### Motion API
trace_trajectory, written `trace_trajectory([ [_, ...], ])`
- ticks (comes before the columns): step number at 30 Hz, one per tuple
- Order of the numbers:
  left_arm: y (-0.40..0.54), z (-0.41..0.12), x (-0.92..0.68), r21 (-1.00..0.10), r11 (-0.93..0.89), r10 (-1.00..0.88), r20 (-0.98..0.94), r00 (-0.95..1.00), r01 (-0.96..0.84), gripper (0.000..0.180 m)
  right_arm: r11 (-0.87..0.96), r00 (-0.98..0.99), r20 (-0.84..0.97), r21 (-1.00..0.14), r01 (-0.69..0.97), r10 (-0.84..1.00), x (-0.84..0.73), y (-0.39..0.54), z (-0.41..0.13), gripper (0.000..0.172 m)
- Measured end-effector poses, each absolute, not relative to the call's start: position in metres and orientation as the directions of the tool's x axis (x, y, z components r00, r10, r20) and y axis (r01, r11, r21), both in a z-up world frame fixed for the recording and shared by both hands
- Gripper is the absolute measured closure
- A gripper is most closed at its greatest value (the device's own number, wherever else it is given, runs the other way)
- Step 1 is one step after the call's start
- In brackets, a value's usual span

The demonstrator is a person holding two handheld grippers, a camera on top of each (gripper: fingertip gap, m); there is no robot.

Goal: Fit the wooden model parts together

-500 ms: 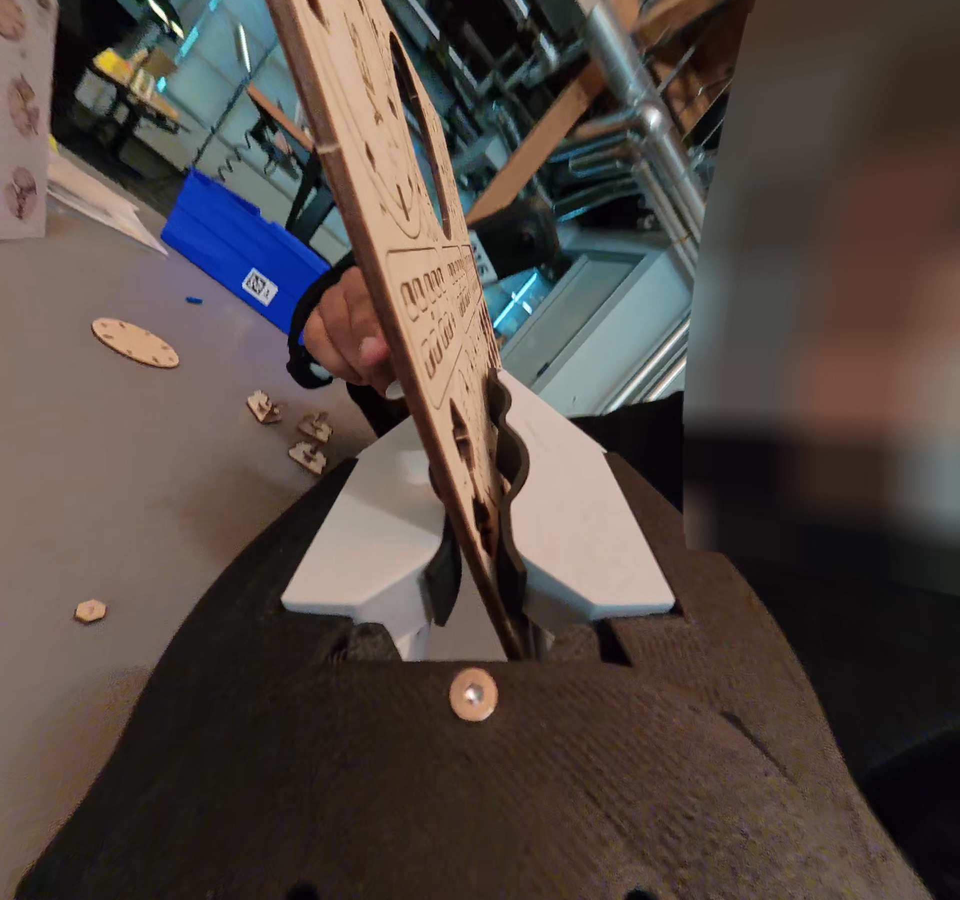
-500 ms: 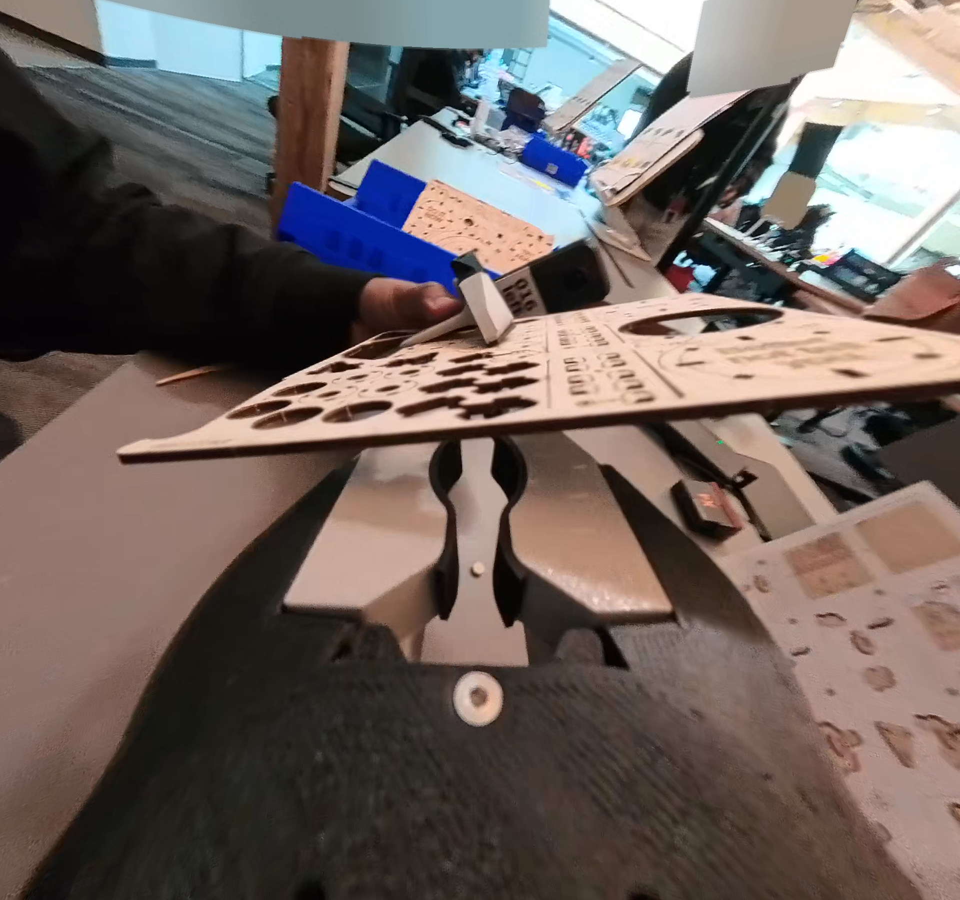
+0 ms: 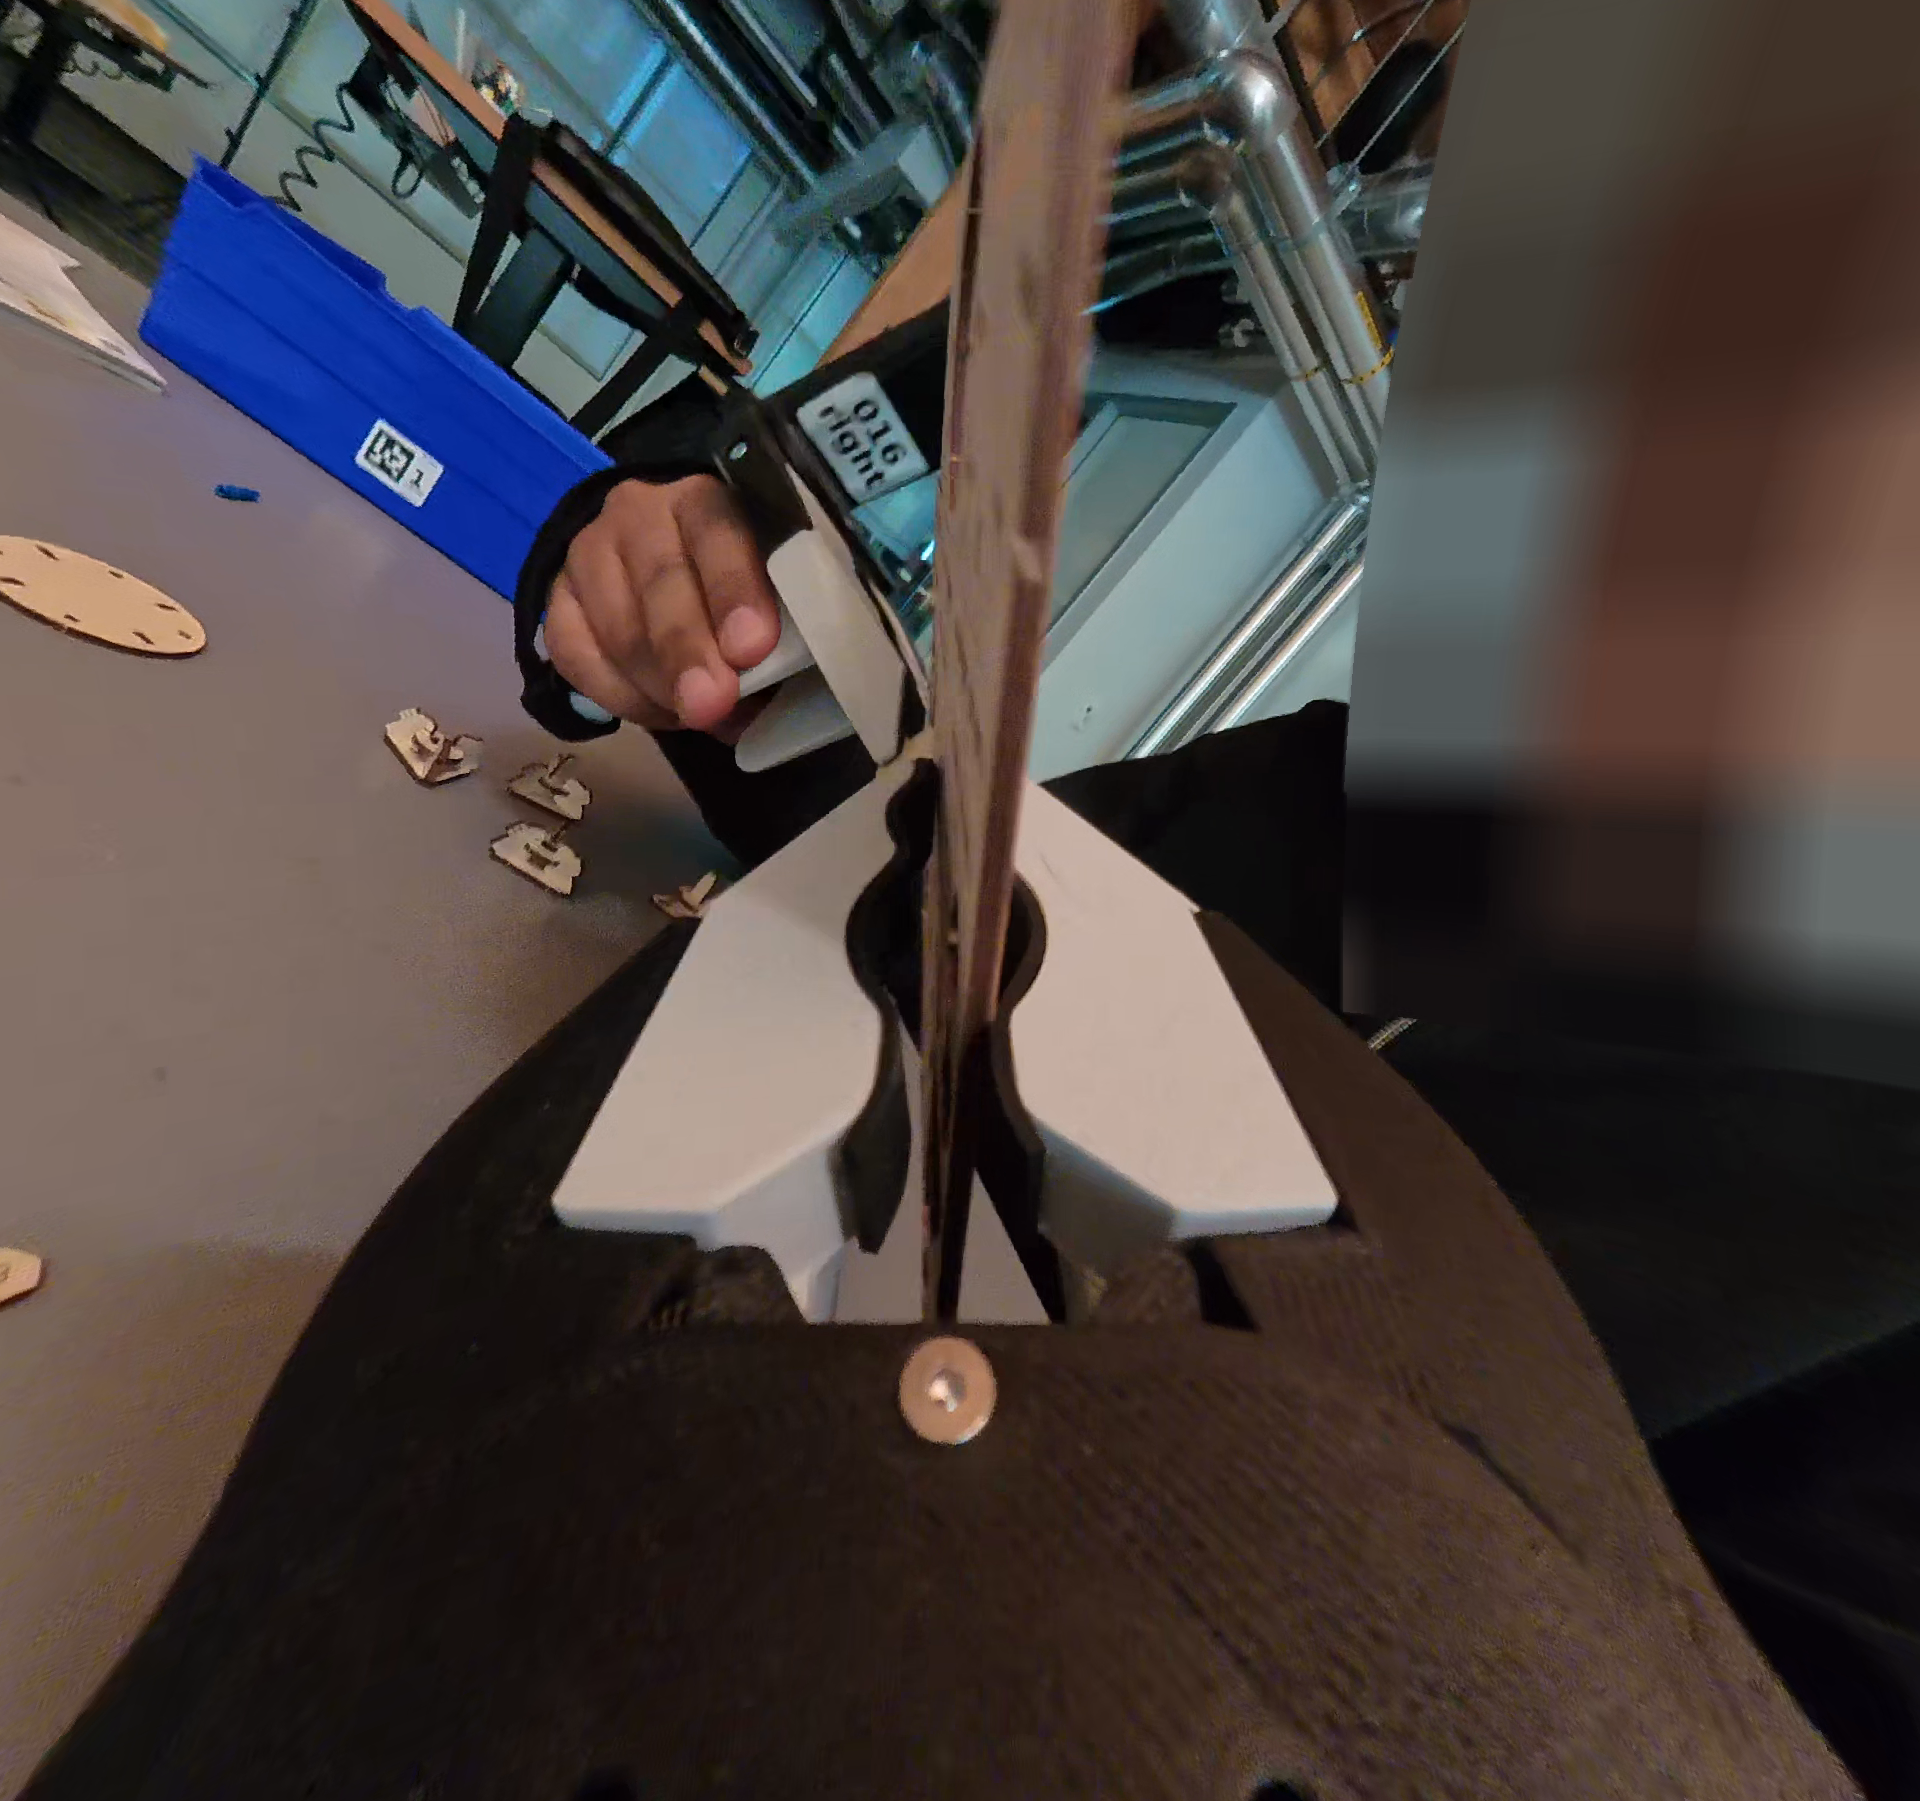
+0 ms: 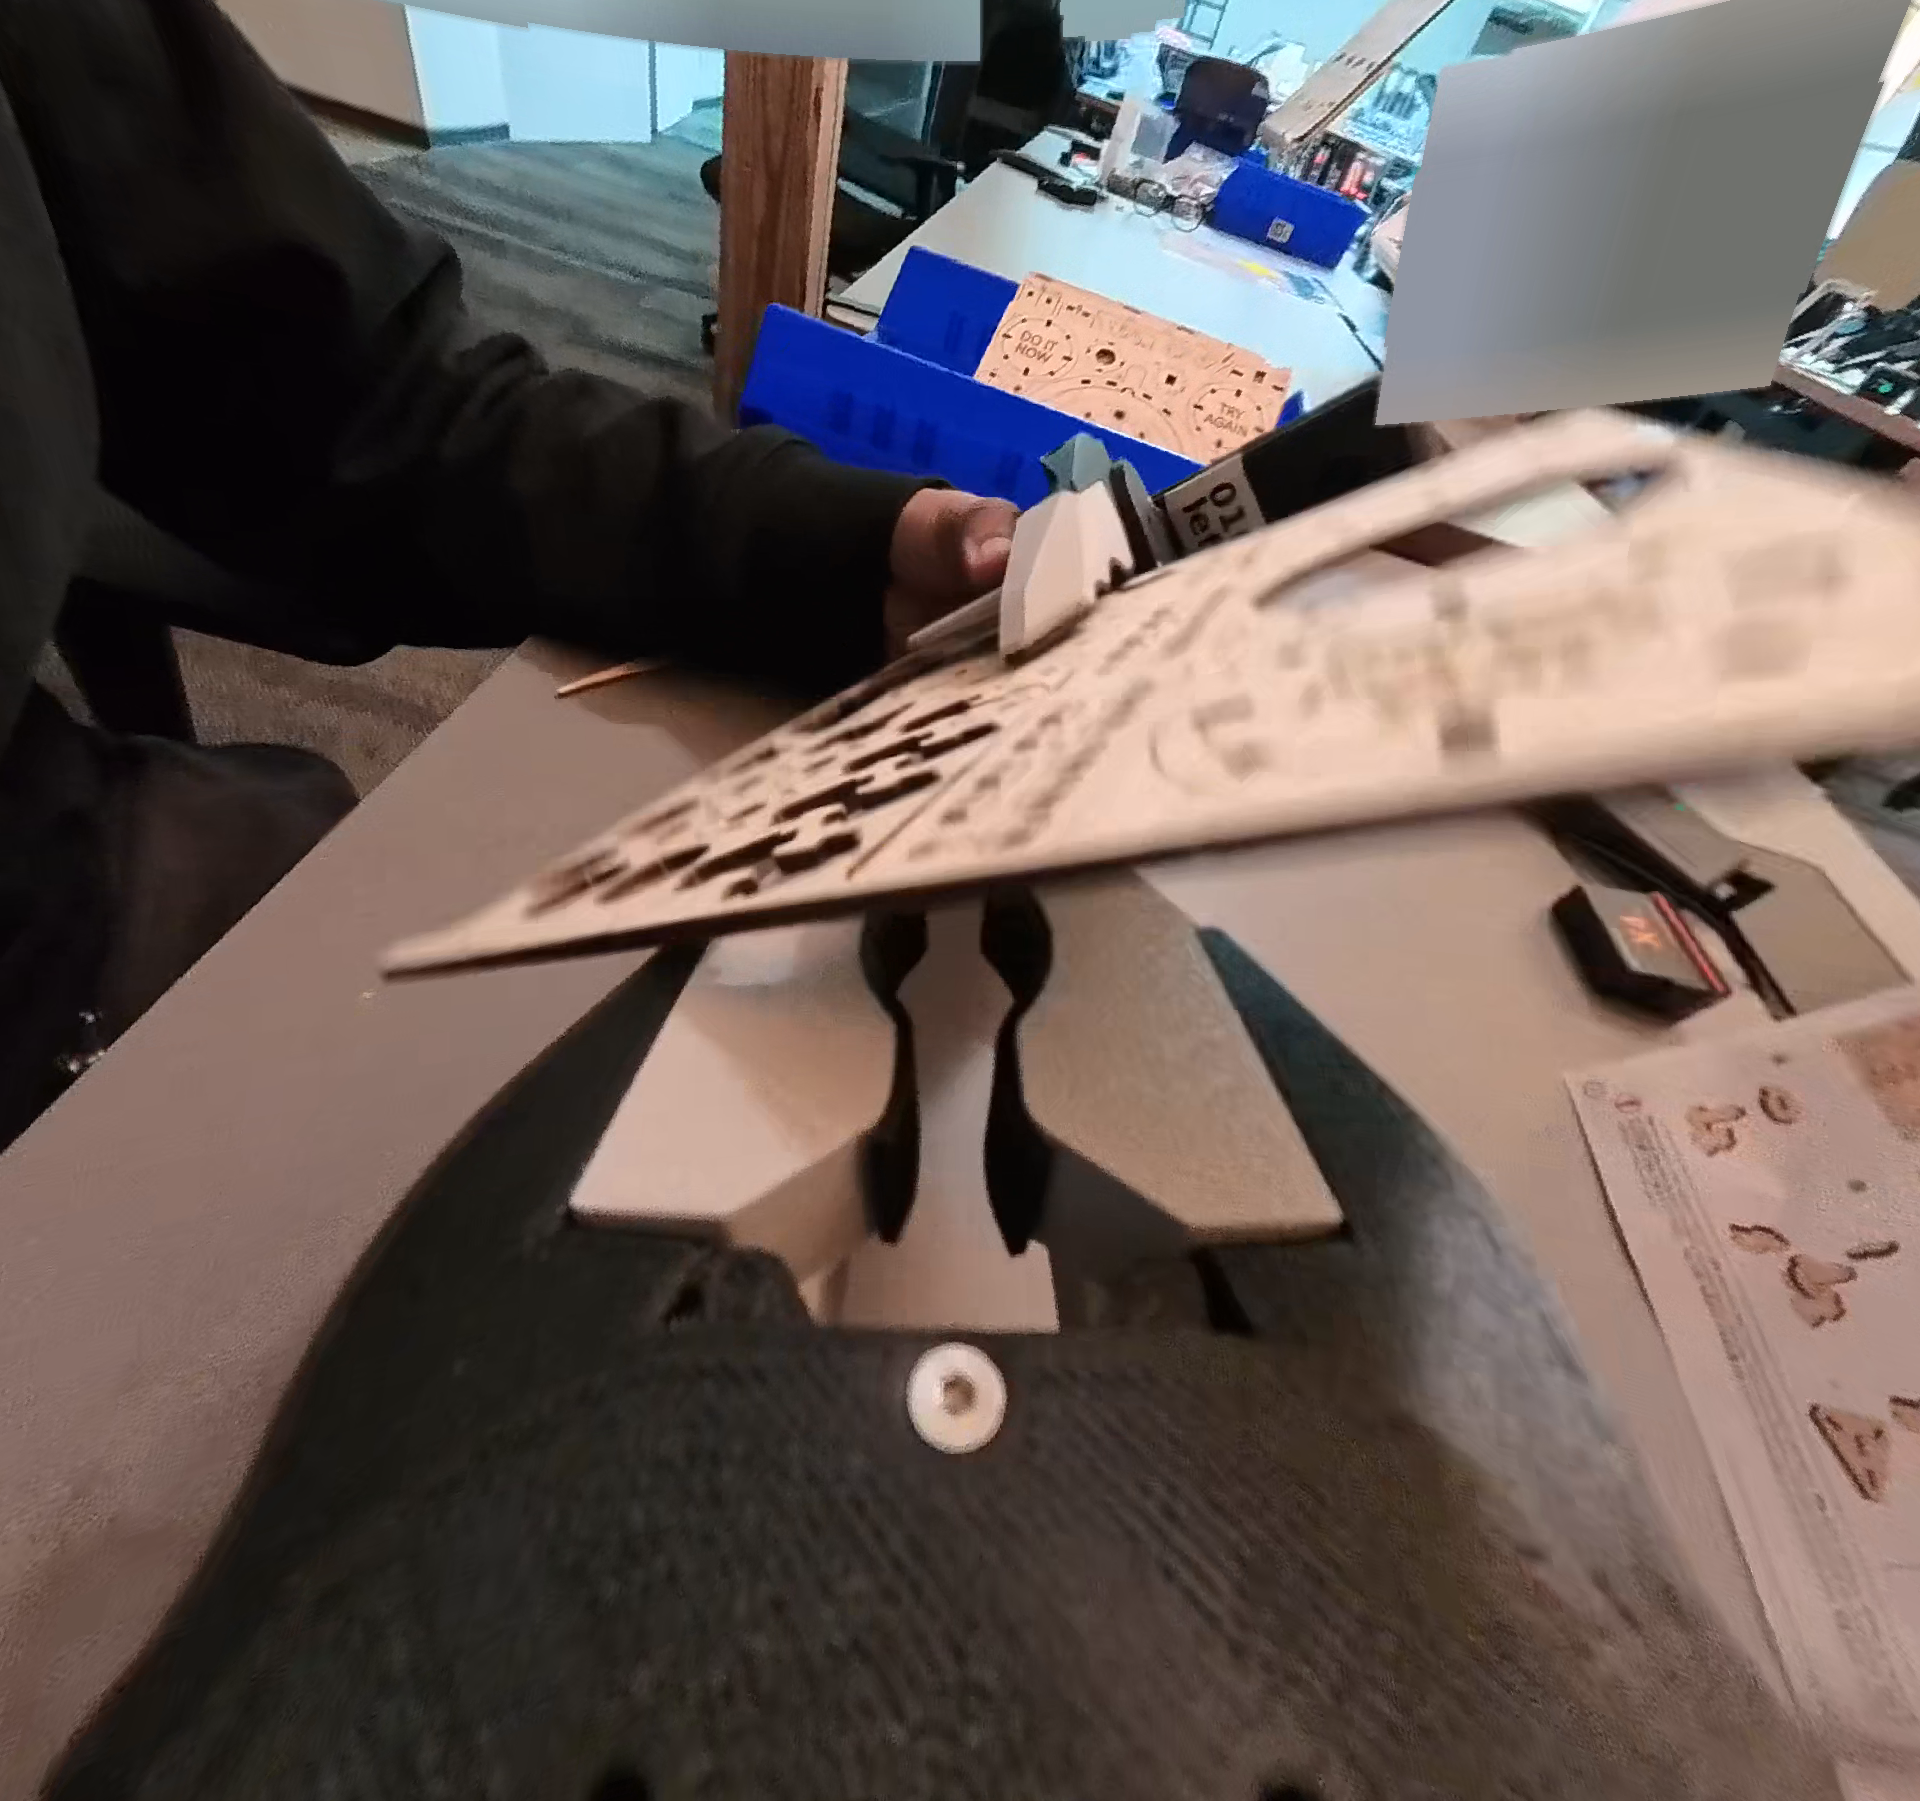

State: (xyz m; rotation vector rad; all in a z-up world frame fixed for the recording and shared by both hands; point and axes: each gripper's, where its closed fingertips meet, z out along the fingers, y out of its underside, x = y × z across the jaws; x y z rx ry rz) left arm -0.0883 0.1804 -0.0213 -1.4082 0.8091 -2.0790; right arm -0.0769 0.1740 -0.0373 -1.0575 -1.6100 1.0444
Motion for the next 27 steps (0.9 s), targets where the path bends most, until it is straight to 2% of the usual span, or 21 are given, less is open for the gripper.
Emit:
trace_trajectory([
  [5, 0.187, -0.019, -0.092, -0.699, -0.706, -0.69, 0.644, -0.331, 0.112, 0.179, 0.206, -0.188, 0.186, -0.975, 0.089, 0.964, -0.065, 0.175, -0.027, 0.171],
  [13, 0.179, -0.021, -0.085, -0.688, -0.72, -0.664, 0.647, -0.373, 0.089, 0.175, 0.171, -0.163, 0.159, -0.983, 0.066, 0.974, -0.064, 0.176, -0.028, 0.171],
  [16, 0.182, -0.022, -0.083, -0.701, -0.705, -0.687, 0.641, -0.343, 0.102, 0.18, 0.144, -0.166, 0.134, -0.988, 0.05, 0.977, -0.063, 0.176, -0.028, 0.171],
  [27, 0.192, -0.021, -0.082, -0.663, -0.734, -0.668, 0.667, -0.33, 0.146, 0.18, 0.115, -0.103, 0.116, -0.993, -0.017, 0.988, -0.062, 0.186, -0.025, 0.172],
])
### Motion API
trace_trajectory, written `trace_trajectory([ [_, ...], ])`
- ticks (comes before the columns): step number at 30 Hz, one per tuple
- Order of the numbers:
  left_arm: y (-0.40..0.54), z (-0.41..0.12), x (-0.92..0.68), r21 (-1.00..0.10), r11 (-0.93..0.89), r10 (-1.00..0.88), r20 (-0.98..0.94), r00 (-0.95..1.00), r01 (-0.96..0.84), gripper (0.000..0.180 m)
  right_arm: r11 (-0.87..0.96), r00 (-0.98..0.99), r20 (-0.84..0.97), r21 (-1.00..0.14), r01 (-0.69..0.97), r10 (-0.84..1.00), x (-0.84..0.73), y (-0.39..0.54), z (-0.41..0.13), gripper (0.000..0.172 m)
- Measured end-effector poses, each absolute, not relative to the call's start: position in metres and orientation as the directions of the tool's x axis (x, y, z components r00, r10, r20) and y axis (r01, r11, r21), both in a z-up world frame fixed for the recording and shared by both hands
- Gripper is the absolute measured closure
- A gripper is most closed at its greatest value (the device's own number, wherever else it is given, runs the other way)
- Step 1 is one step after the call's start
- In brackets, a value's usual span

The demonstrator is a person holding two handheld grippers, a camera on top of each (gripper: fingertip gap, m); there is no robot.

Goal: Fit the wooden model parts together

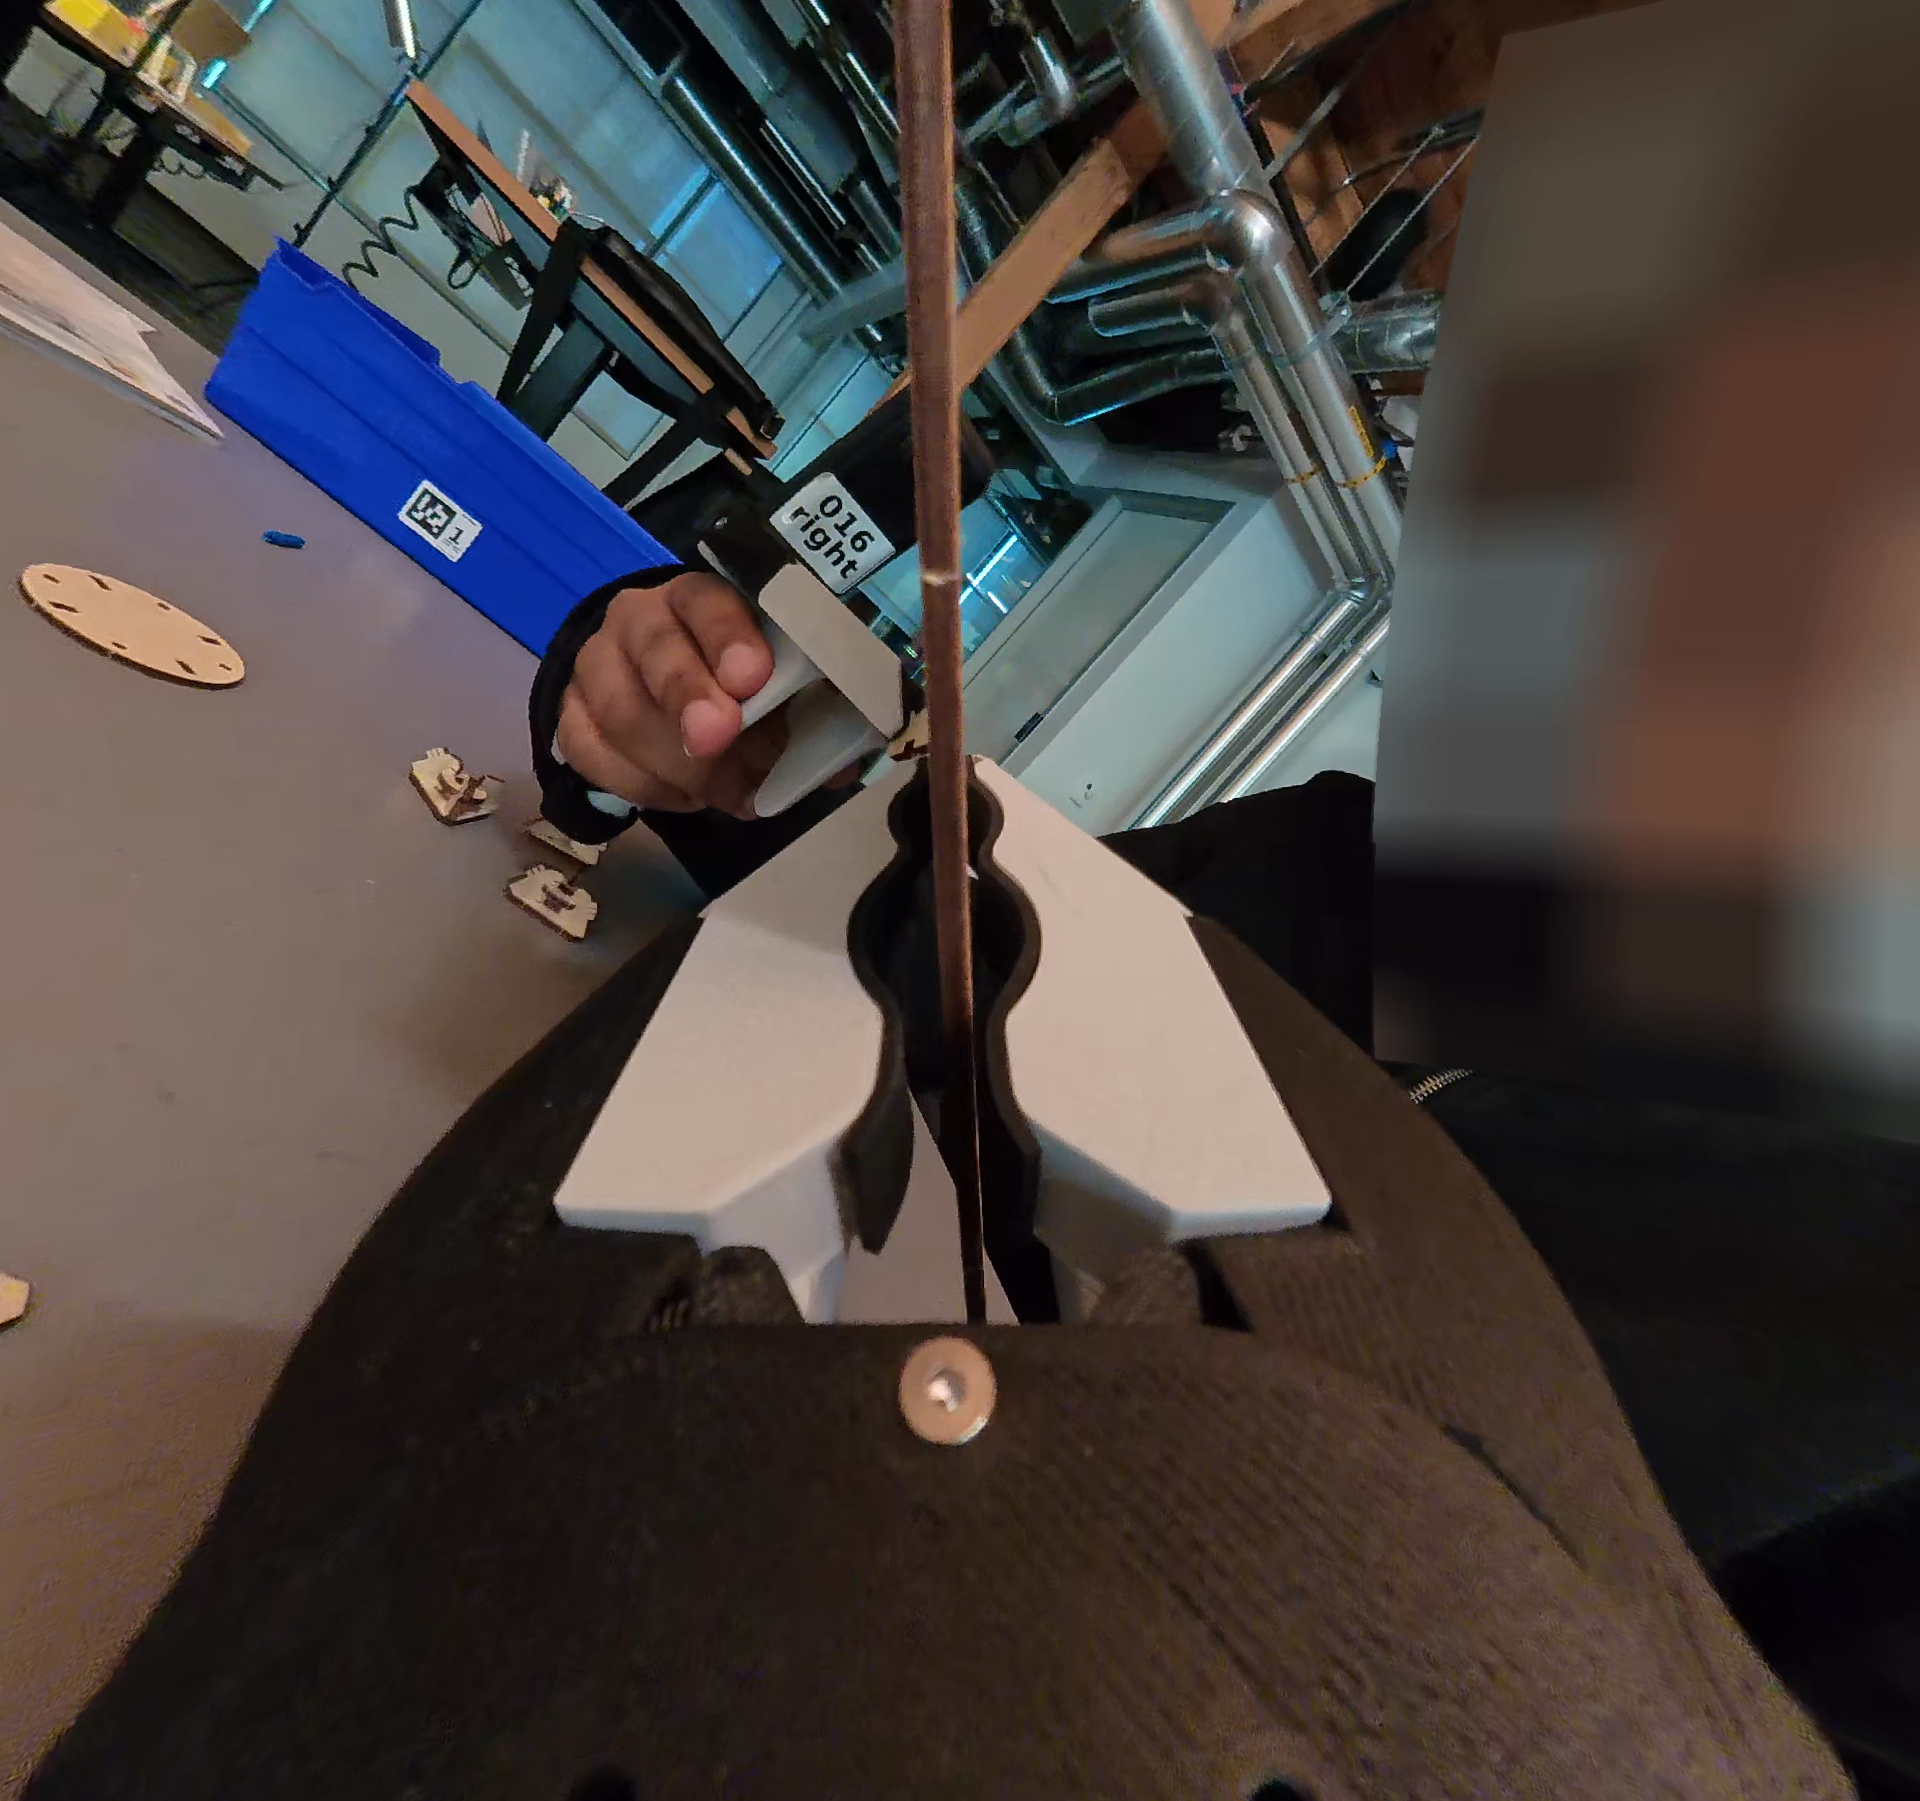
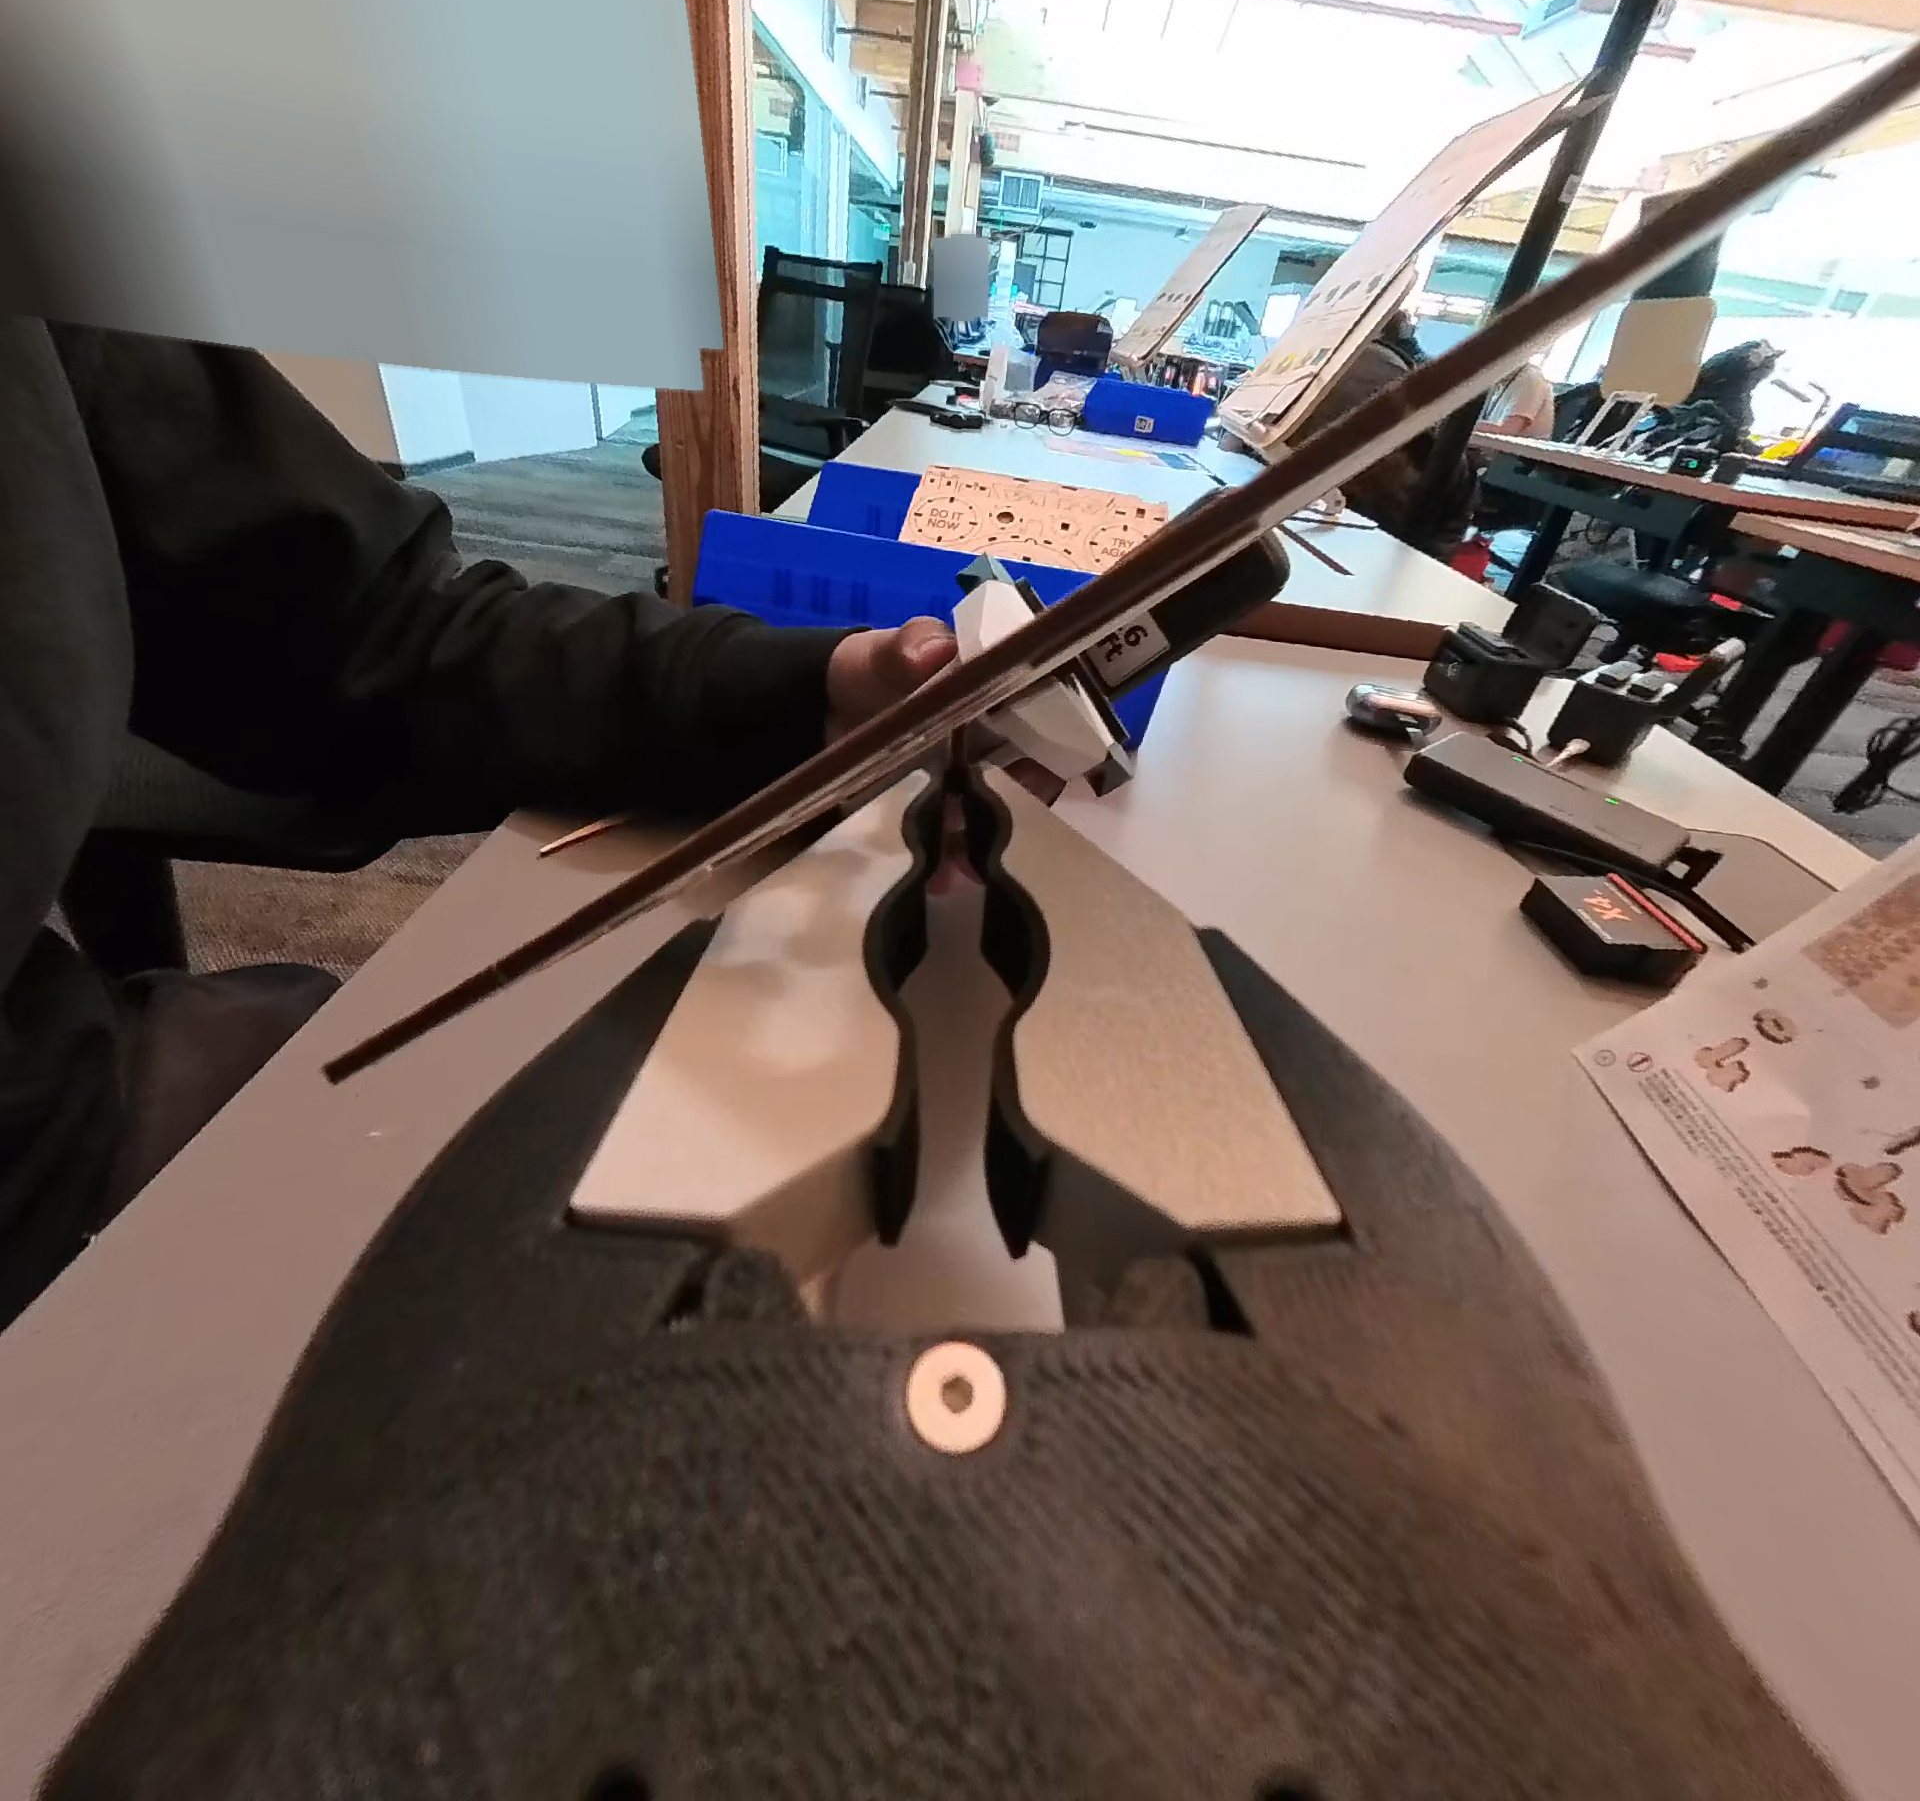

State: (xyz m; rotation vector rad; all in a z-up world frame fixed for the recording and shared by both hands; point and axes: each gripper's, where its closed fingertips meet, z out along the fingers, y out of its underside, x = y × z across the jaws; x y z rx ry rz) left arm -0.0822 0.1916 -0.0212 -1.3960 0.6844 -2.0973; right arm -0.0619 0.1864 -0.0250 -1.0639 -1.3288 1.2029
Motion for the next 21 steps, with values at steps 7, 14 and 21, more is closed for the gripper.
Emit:
trace_trajectory([
  [7, 0.193, -0.021, -0.082, -0.649, -0.746, -0.657, 0.681, -0.324, 0.149, 0.18, 0.118, -0.082, 0.121, -0.992, -0.032, 0.989, -0.062, 0.189, -0.025, 0.17],
  [14, 0.192, -0.022, -0.081, -0.64, -0.755, -0.645, 0.687, -0.335, 0.141, 0.179, 0.108, -0.073, 0.114, -0.991, -0.083, 0.991, -0.061, 0.19, -0.019, 0.17],
  [21, 0.189, -0.02, -0.08, -0.634, -0.761, -0.635, 0.685, -0.357, 0.135, 0.179, 0.085, -0.088, 0.098, -0.987, -0.135, 0.991, -0.059, 0.187, -0.014, 0.169],
])
